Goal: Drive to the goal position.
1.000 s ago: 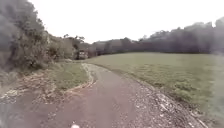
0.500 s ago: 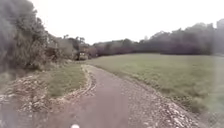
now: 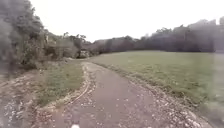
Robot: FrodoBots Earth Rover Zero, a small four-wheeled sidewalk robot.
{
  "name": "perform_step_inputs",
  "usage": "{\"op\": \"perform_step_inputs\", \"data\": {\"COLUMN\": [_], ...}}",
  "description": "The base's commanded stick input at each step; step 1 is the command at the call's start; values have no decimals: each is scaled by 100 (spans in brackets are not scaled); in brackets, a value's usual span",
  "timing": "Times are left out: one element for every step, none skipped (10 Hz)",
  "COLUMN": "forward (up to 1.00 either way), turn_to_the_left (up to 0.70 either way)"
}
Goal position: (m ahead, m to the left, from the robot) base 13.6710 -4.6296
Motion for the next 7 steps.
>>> {"op": "perform_step_inputs", "data": {"forward": [70, 70, 70, 70, 70, 70, 70], "turn_to_the_left": [0, 0, 1, 2, 2, 3, 3]}}
